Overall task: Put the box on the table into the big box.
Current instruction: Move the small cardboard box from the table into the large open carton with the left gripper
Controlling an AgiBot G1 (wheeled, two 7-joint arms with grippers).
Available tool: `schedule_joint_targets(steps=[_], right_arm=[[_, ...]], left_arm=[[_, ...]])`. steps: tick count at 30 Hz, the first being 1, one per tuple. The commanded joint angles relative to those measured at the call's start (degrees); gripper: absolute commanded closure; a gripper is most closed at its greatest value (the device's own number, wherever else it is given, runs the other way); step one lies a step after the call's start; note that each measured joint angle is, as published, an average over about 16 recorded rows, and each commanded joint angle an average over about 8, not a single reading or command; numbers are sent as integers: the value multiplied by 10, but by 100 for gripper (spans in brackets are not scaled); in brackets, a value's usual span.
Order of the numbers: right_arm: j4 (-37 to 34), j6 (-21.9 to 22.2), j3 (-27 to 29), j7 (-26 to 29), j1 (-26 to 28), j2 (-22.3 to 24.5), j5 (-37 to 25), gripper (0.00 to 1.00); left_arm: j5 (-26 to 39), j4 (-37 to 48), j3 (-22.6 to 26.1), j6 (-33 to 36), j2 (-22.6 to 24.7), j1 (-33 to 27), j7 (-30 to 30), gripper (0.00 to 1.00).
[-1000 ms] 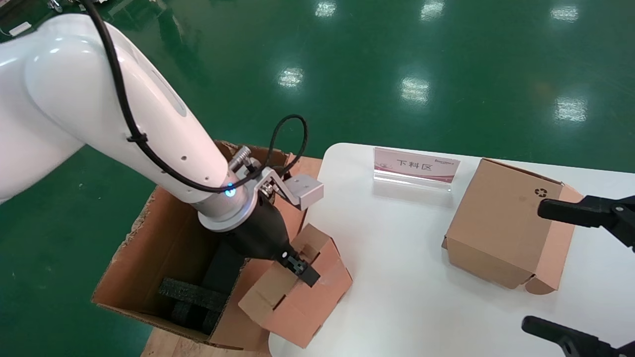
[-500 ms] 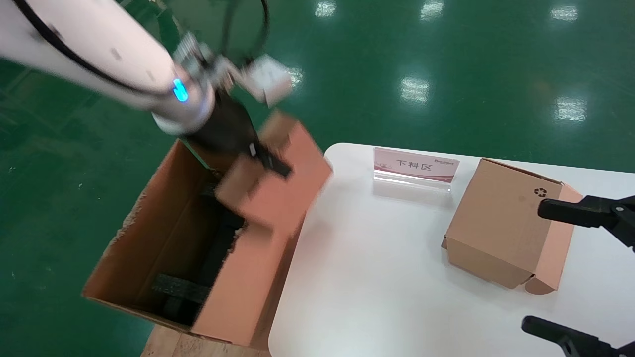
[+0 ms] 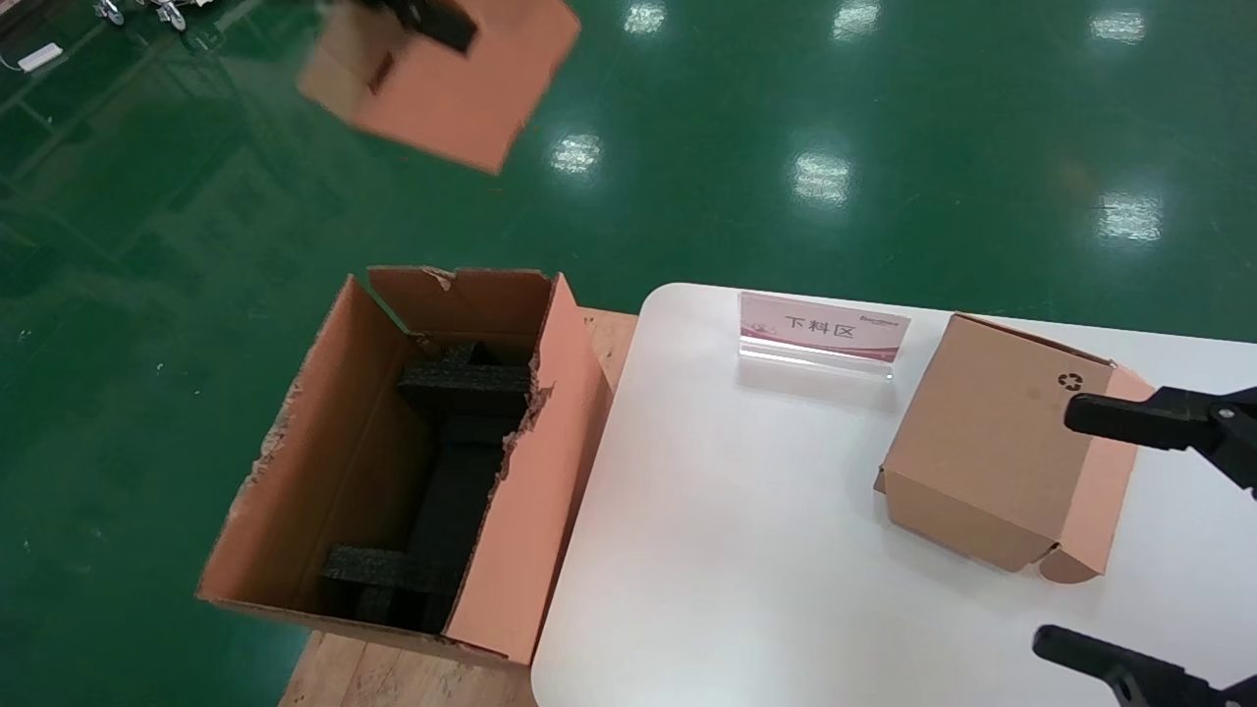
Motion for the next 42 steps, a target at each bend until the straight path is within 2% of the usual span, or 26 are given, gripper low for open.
schedule_joint_targets(steps=[1,11,18,22,26,31,37,42], right_arm=[[0,0,0,0,0,0,0,0],[0,0,0,0,0,0,0,0],[0,0,0,0,0,0,0,0],[0,0,0,0,0,0,0,0],[0,0,0,0,0,0,0,0],[0,0,0,0,0,0,0,0],[0,0,0,0,0,0,0,0],[0,0,0,0,0,0,0,0]], left_arm=[[12,1,-6,-1,-2,-10,4,100],[15,12,-1,10,-6,-26,-10,100],[-15,37,21,78,-10,-47,-55,100],[-45,56,55,113,-12,-71,-97,100],[-91,72,121,137,-8,-109,-155,100],[-177,79,244,156,10,-174,-241,100],[-311,79,409,168,41,-254,-347,100],[-398,79,503,170,62,-296,-410,100]])
